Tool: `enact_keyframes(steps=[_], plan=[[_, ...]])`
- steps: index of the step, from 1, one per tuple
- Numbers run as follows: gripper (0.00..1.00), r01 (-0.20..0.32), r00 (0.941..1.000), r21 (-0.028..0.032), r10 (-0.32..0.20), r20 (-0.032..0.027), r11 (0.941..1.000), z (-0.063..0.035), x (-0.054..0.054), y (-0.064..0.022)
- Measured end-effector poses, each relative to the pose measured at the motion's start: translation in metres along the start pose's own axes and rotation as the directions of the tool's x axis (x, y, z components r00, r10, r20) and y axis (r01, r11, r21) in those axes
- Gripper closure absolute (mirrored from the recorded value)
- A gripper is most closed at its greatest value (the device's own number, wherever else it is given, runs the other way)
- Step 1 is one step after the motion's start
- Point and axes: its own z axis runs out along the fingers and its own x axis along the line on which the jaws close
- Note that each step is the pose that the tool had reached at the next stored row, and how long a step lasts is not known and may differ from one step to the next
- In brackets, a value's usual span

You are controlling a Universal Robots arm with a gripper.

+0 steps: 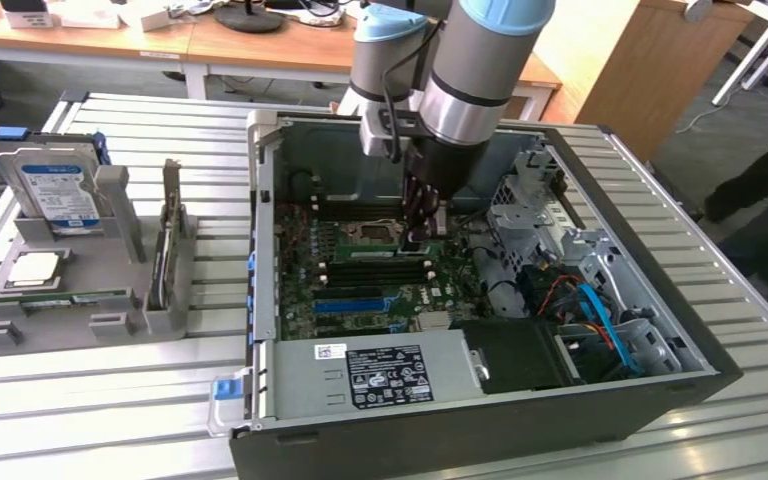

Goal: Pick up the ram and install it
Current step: 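Insert the ram into the slot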

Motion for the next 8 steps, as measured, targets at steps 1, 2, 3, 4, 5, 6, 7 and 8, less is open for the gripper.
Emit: enact_keyframes(steps=[1,2,3,4,5,6,7,8], plan=[[0.88,0.0,1.0,0.0,0.0,0.0001,1.0,0.0009,0.0,0.0],[0.88,0.0,1.0,0.0,0.0,0.0001,1.0,0.0017,0.0,-0.0001],[0.88,0.0,1.0,0.0,0.0,0.0,1.0,0.0023,0.0001,-0.0001],[0.88,0.0,1.0,-0.0001,0.0,-0.0001,1.0,0.0023,0.0001,-0.0001],[0.88,0.0,1.0,-0.0001,0.0,-0.0001,1.0,0.0023,0.0001,-0.0001],[0.88,0.0,1.0,0.0,0.0,-0.0001,1.0,0.0023,0.0001,-0.0001],[0.88,0.0,1.0,0.0,0.0,-0.0001,1.0,0.0023,0.0001,-0.0001],[0.88,0.0,1.0,0.0,0.0,0.0,1.0,0.0025,0.0,-0.0001]])
